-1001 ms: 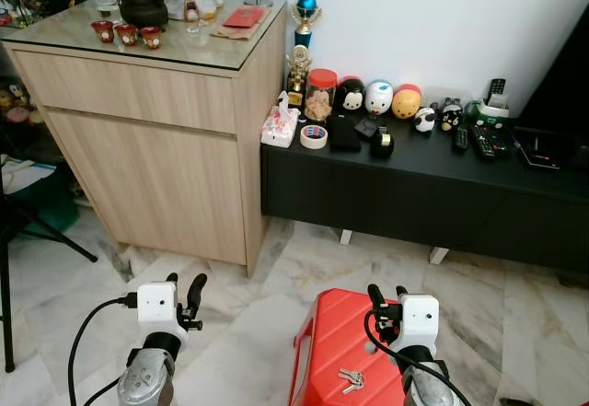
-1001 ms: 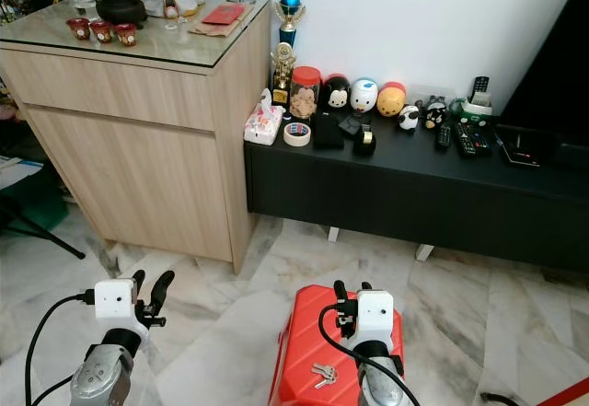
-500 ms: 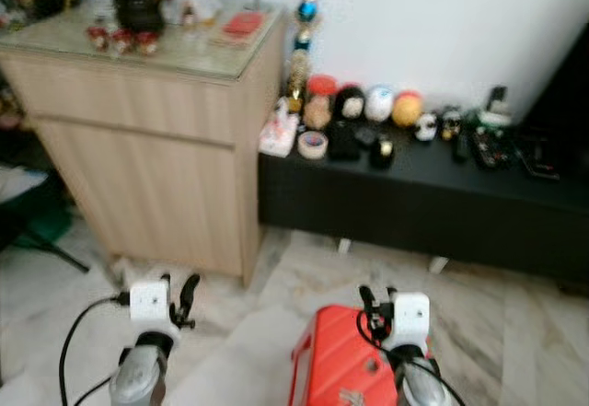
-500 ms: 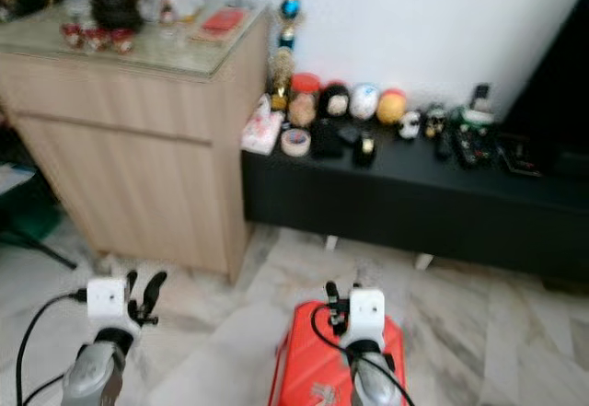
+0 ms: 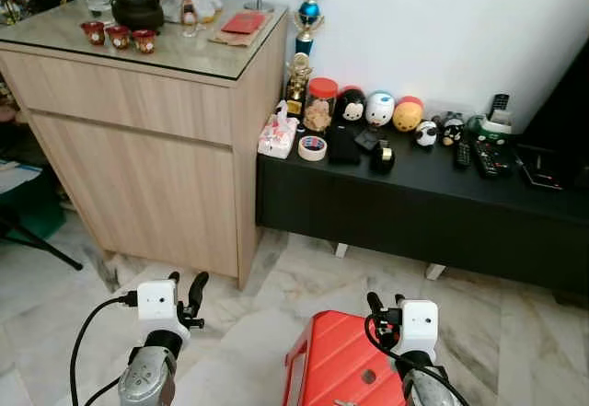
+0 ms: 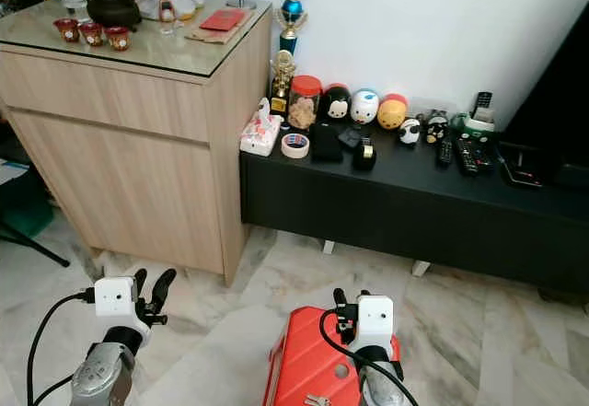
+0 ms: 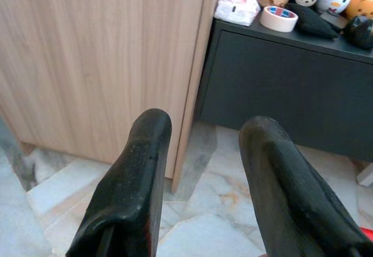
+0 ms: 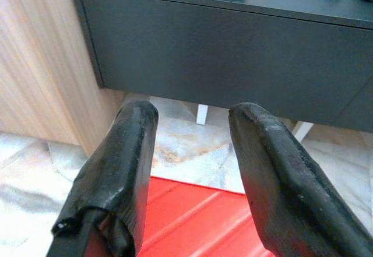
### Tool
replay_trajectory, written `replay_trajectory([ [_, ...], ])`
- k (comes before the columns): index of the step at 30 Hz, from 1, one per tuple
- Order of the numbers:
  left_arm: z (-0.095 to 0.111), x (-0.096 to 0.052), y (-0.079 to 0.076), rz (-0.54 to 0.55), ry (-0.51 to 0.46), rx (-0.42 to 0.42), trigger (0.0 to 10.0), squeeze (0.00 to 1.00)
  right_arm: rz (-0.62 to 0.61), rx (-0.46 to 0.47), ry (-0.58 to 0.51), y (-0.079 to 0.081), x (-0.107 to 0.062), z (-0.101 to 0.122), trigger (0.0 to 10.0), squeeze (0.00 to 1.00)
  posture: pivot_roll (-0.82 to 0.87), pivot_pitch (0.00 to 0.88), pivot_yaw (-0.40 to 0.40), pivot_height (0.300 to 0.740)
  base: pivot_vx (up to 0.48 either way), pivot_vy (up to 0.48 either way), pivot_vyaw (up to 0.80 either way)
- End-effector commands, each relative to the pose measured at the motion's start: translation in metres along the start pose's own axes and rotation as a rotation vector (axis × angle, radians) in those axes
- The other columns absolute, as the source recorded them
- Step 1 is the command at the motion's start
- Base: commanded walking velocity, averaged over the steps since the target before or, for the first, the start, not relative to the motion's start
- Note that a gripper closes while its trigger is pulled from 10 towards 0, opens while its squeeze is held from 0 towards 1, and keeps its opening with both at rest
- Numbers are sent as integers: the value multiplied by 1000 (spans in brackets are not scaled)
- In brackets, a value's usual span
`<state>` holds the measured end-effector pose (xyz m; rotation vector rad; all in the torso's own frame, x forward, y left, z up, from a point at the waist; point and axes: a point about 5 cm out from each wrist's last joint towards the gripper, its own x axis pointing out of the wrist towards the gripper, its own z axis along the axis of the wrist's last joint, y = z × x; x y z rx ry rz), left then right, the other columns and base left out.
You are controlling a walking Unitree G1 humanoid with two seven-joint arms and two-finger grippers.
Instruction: Hang keys on a hook
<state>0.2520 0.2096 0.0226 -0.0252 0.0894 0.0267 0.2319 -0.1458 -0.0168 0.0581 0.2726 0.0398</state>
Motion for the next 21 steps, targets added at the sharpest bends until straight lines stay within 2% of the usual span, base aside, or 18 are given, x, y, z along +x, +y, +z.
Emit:
replay_trajectory([
  [1, -1, -1, -2, -10, 7, -2, 10000, 0, -17, 0, -24, -6, 1, 5, 10000, 0, 58, 0, -119, 740, 0, 0, 0],
  [10, 3, 4, -6, -7, -11, -4, 10000, 0, 20, -41, -14, -2, 5, 8, 10000, 0, 54, 0, -118, 740, 0, 0, 0],
  [21, 5, 7, -6, -1, -15, -17, 10000, 0, 40, -72, 51, -2, 4, -1, 10000, 0, 55, 0, -116, 740, 0, 0, 0],
])
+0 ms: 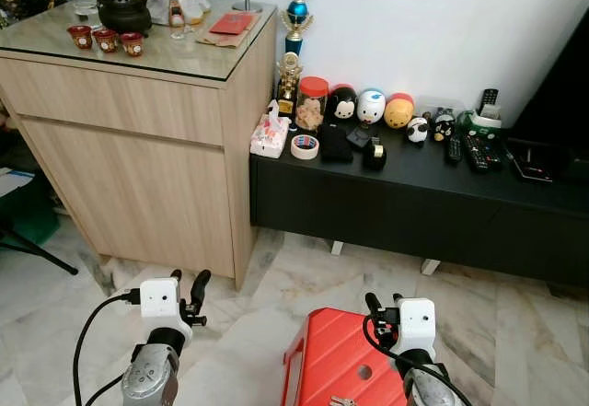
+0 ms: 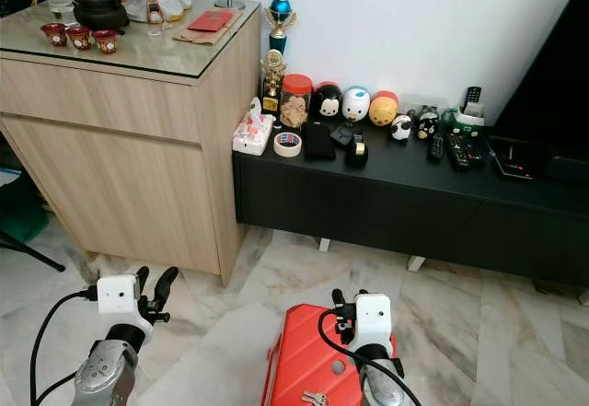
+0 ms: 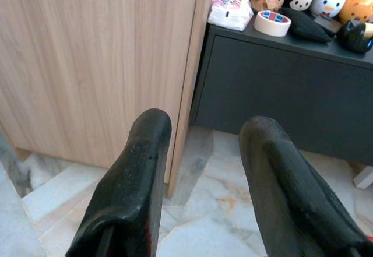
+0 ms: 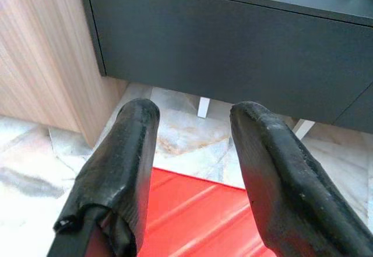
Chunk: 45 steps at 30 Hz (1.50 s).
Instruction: Hang keys on a hook
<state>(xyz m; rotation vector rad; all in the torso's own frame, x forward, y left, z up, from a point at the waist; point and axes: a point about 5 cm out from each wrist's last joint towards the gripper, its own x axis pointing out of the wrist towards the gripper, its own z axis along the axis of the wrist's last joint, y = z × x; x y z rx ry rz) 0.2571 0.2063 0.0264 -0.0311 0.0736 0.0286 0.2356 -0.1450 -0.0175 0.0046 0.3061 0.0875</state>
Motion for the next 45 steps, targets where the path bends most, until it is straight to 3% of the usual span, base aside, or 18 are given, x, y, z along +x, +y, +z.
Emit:
replay_trajectory([
  [1, 2, 4, -2, -2, -2, -10, 10000, 0, 1, -17, 23, -3, 1, -2, 10000, 0, 55, 0, -116, 740, 0, 0, 0],
  [13, 1, 4, -6, -6, -4, -16, 10000, 0, 7, -18, 36, 0, 2, -2, 10000, 0, 56, 0, -116, 681, 0, 0, 0],
  [25, 2, 5, -6, -9, -2, -16, 10000, 0, 1, -7, 42, -1, 4, -1, 10000, 0, 53, 0, -117, 681, 0, 0, 0],
  [32, 2, 6, -7, -7, -2, -20, 10000, 0, 25, 1, 36, 3, 5, 0, 10000, 0, 55, 0, -116, 657, 0, 0, 0],
  [34, 3, 7, -6, -7, -4, -20, 10000, 0, 22, -42, 73, 3, 7, -3, 10000, 0, 54, 0, -116, 657, 0, 0, 0],
  [45, 2, 8, -8, -12, 1, -21, 10000, 0, 47, -35, 109, 5, 9, -5, 10000, 0, 56, 2, -117, 657, 0, 0, 0],
])
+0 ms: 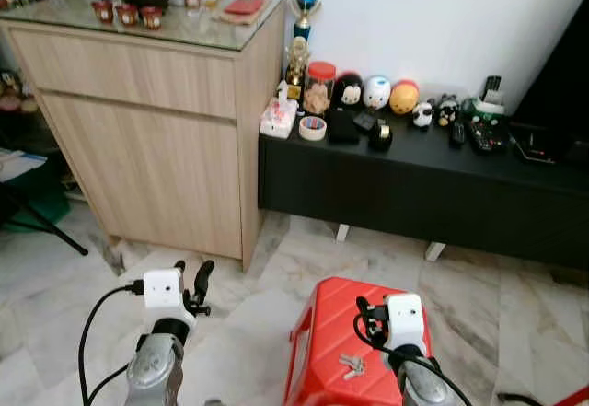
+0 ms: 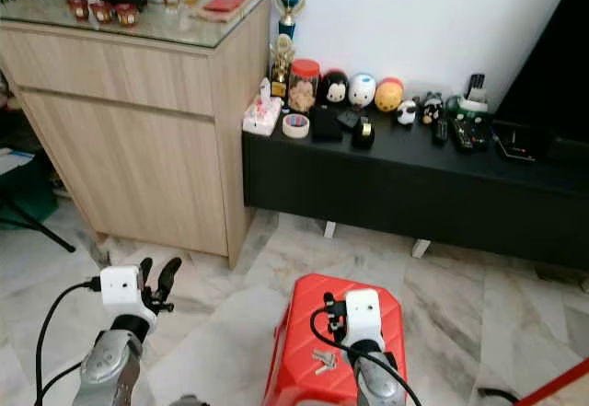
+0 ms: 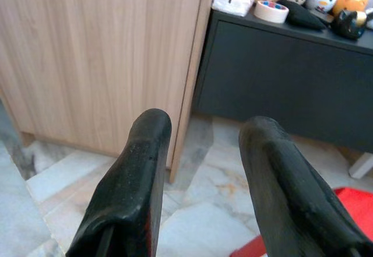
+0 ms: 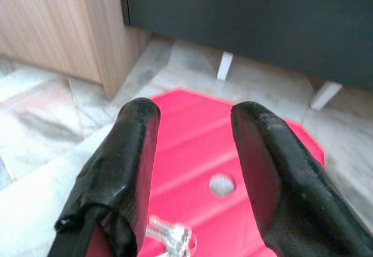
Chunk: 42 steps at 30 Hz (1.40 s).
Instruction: Hang keys on a hook
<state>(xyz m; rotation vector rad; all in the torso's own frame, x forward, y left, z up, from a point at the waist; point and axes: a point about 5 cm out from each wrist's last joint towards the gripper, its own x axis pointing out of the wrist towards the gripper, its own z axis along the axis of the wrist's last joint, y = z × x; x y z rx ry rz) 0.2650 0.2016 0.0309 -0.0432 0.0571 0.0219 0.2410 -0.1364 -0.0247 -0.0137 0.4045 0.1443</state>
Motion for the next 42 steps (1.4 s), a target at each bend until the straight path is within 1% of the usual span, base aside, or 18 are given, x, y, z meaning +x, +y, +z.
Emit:
replay_trajectory([
  [1, -3, 0, -3, -4, 18, -9, 10000, 0, -8, -10, 10, -3, 1, 0, 10000, 0, 56, 2, -117, 657, 0, 0, 0],
  [6, -4, 0, -3, -8, 23, -7, 10000, 0, -5, -7, 21, -2, 2, 0, 10000, 0, 57, 3, -116, 657, 0, 0, 0],
  [7, -4, 0, -3, -9, 25, -5, 10000, 0, -7, -16, 37, -2, 3, -1, 10000, 0, 57, 4, -115, 657, 0, 0, 0],
  [12, -4, 0, -4, -11, 25, -5, 10000, 0, -8, -1, 37, -1, 4, -1, 10000, 0, 59, 2, -115, 657, 0, 0, 0],
  [15, -4, 1, -5, -17, 28, -7, 10000, 0, 4, -3, 37, 2, 6, 0, 10000, 0, 60, 4, -114, 657, 0, 0, 0],
  [21, -5, 1, -6, -22, 34, -12, 10000, 0, -1, -6, 40, 1, 6, 0, 10000, 0, 59, 4, -113, 657, 0, 0, 0],
  [24, -5, 1, -7, -24, 32, -12, 10000, 0, -1, -12, 67, 1, 7, -1, 10000, 0, 59, 4, -113, 657, 0, 0, 0],
  [28, -4, 1, -8, -24, 30, -10, 10000, 0, -4, -2, 47, 2, 6, 0, 10000, 0, 59, 7, -112, 642, 0, 0, 0],
  [30, -4, 2, -9, -25, 26, -9, 10000, 0, -19, -22, 45, 1, 6, 0, 10000, 0, 60, 6, -112, 642, 0, 0, 0],
  [34, -4, 1, -8, -25, 26, -5, 10000, 0, -14, -2, 28, 1, 7, 3, 10000, 0, 64, 7, -114, 642, 0, 0, 0],
  [42, -4, 1, -7, -26, 25, -6, 10000, 0, -15, -4, 25, 2, 8, 4, 10000, 0, 64, 7, -114, 642, 0, 0, 0],
])
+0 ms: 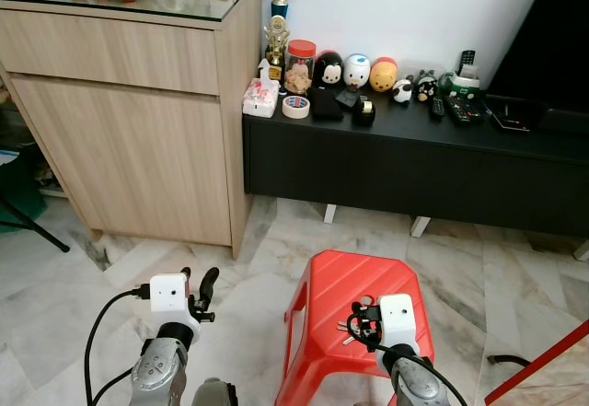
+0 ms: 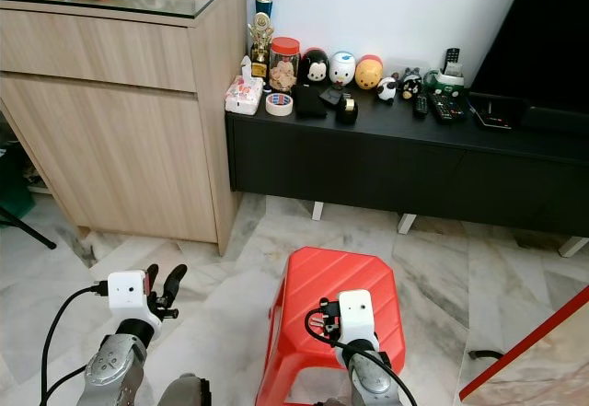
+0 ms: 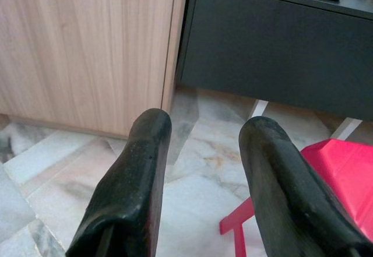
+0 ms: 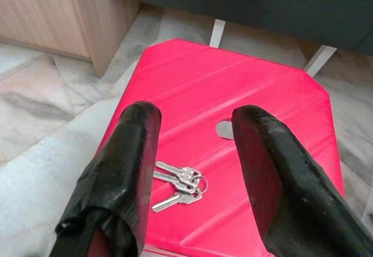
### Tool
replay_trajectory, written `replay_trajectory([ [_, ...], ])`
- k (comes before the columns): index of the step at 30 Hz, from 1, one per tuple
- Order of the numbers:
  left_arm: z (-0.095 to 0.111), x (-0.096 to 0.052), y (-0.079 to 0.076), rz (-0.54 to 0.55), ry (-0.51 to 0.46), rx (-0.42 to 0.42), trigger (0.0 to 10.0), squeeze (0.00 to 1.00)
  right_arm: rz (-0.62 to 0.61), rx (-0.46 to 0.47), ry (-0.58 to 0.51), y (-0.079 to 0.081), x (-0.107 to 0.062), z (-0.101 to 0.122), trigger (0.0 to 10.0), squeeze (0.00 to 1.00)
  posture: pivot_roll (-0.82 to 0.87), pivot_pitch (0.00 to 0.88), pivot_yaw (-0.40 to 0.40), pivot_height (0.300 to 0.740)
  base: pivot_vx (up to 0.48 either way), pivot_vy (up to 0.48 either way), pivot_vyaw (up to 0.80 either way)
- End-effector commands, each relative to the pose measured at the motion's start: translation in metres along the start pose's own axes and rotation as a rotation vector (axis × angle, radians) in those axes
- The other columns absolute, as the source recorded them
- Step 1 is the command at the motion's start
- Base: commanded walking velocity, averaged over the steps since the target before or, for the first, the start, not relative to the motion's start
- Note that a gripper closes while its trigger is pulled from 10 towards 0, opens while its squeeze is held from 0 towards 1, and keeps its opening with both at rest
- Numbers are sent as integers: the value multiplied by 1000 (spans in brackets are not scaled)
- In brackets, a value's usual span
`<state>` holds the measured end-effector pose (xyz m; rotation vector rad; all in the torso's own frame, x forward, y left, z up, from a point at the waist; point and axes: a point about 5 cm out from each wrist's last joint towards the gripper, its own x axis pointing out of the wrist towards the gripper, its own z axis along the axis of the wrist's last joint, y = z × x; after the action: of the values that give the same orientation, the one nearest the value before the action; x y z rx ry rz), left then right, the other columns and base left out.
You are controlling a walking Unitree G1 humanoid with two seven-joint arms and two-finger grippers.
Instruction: Hang keys on a hook
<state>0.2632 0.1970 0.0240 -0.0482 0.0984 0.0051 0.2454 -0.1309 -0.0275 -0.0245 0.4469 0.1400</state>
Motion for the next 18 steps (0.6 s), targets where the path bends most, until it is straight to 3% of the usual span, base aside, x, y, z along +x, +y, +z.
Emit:
replay_trajectory([
  [1, 3, 2, -3, -13, -15, -3, 10000, 0, -4, -3, 0, -2, 2, 3, 10000, 0, 64, 5, -113, 642, 0, 0, 0],
  [6, 3, 2, -3, -15, -13, -5, 10000, 0, -7, -2, 6, -1, 2, 2, 10000, 0, 63, 6, -112, 623, 0, 0, 0],
  [18, 2, 1, -4, -20, -6, -1, 10000, 0, -5, 10, -24, -1, 2, 5, 10000, 0, 67, 8, -113, 623, 0, 0, 0],
])
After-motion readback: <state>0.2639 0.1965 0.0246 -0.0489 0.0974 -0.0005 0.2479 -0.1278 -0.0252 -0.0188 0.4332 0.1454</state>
